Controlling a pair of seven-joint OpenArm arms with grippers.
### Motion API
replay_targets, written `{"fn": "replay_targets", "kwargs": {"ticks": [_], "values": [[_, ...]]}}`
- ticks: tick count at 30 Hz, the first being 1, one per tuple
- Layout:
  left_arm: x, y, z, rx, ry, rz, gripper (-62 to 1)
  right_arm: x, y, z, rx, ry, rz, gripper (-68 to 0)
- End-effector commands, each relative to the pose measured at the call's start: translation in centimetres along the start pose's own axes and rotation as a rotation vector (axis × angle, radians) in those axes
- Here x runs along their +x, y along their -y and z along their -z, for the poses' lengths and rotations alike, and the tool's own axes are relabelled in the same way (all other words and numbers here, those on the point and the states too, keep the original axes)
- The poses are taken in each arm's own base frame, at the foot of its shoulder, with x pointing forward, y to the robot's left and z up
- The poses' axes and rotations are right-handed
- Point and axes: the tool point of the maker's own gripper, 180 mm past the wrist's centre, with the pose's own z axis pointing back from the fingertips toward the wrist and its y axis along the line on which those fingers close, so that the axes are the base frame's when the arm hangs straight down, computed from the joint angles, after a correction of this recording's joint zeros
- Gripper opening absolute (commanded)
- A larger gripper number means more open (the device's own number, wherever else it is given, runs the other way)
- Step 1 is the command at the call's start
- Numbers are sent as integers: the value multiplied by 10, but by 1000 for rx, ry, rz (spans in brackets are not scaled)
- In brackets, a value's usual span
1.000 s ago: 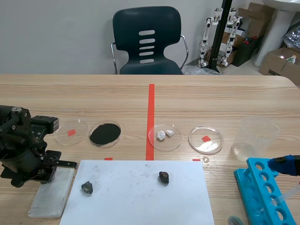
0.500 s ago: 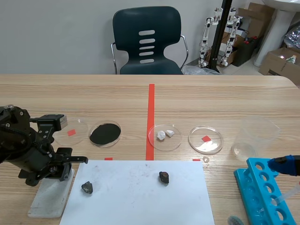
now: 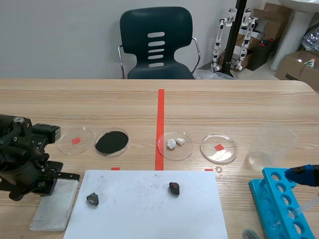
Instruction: Rub the mineral on the streak plate
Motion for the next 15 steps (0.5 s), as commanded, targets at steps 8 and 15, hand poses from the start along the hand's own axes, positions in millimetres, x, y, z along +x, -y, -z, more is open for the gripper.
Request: {"fn": "replay_targets", "kwargs": {"ticks": [8,15], "values": [[2,41,-7,-242,6,-23,-498,9,-2,1,5,36,5,4],[4,41,-7,-243,20,-12,-498,9,-2,1,5,36,5,4]]}}
